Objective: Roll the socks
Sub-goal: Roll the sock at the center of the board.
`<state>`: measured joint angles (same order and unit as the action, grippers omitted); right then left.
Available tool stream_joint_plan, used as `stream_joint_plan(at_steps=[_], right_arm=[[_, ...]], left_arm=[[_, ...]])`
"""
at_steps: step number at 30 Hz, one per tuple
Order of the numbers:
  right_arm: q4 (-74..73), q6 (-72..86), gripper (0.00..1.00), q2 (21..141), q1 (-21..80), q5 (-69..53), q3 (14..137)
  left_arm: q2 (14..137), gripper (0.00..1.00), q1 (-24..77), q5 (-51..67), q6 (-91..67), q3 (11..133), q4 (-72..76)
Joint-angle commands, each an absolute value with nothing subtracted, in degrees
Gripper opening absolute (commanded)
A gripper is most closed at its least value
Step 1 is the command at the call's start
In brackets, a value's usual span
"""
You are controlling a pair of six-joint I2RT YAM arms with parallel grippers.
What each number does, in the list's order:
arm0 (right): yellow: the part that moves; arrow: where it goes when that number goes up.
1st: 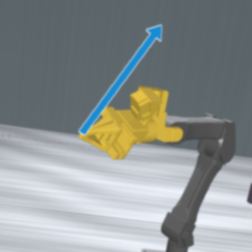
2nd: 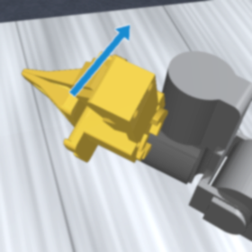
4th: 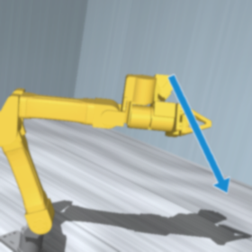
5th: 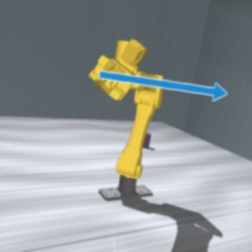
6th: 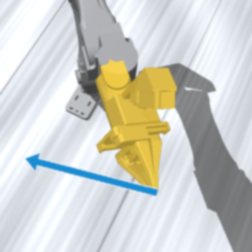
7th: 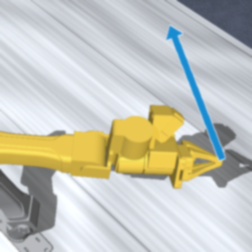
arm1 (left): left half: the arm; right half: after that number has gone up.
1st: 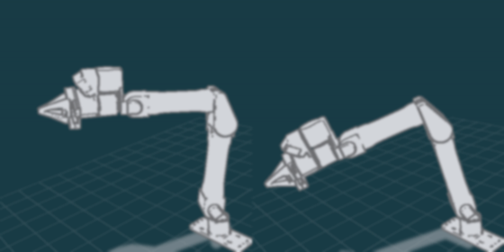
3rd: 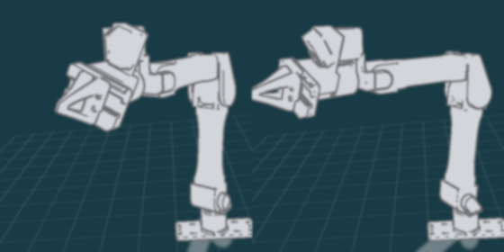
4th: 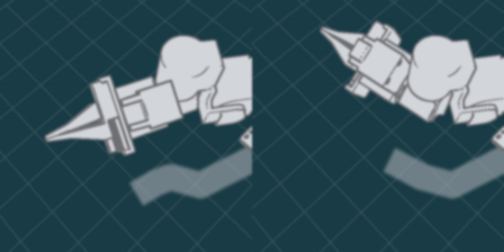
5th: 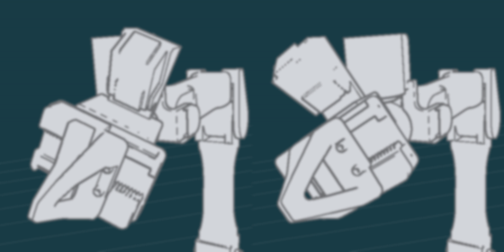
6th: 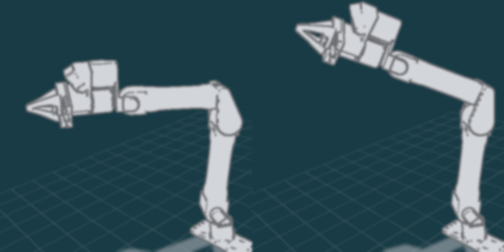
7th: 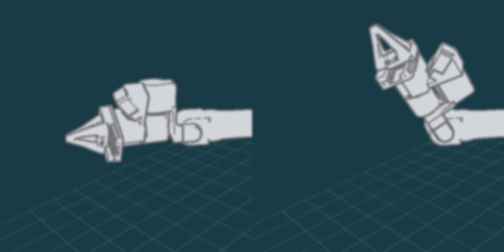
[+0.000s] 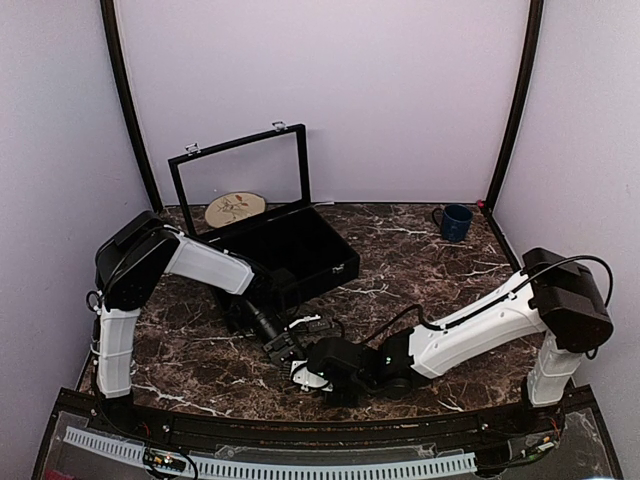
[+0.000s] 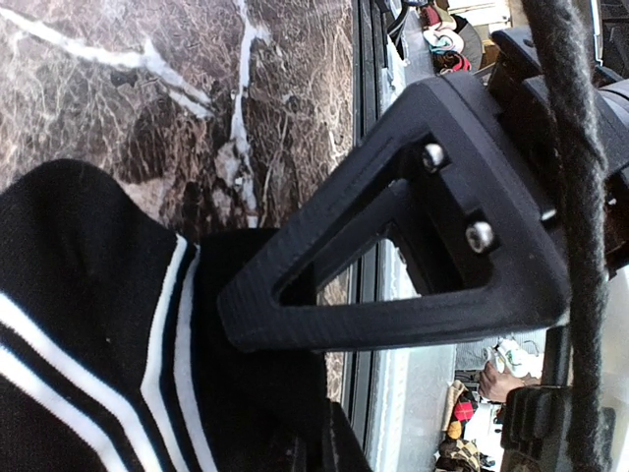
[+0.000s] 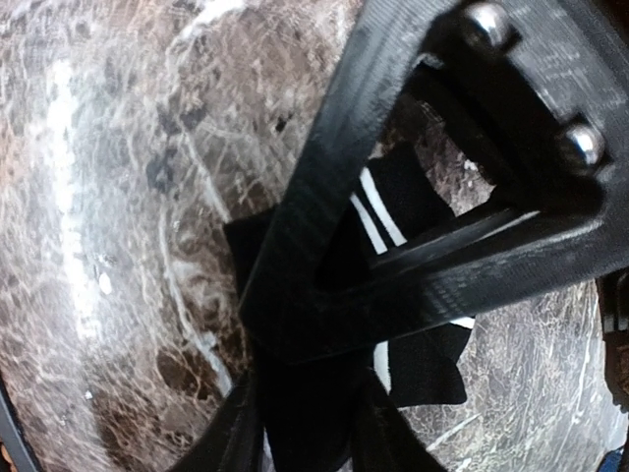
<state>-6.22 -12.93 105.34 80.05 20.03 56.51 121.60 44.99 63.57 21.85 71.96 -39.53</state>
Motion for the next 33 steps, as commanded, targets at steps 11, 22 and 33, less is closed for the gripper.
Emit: stream_joint_plan(at_steps=[11,22,33], right_arm=[[-10.4,-10.8,0.00,104.9,78.0,14.3,55.4],[-13.8,-10.6,0.00,105.0,77.2,10.9,56.8],[-17.6,-9.0,0.00,105.3,76.3,7.1,58.6]], left_arm=[[122.6,0.13,43.9,61.2,21.1,70.9,-41.9],[113.9,0.32,43.6,54.6,13.0,67.0,-34.6],[103.4,0.40,43.6,41.1,5.6,59.8,-26.3]])
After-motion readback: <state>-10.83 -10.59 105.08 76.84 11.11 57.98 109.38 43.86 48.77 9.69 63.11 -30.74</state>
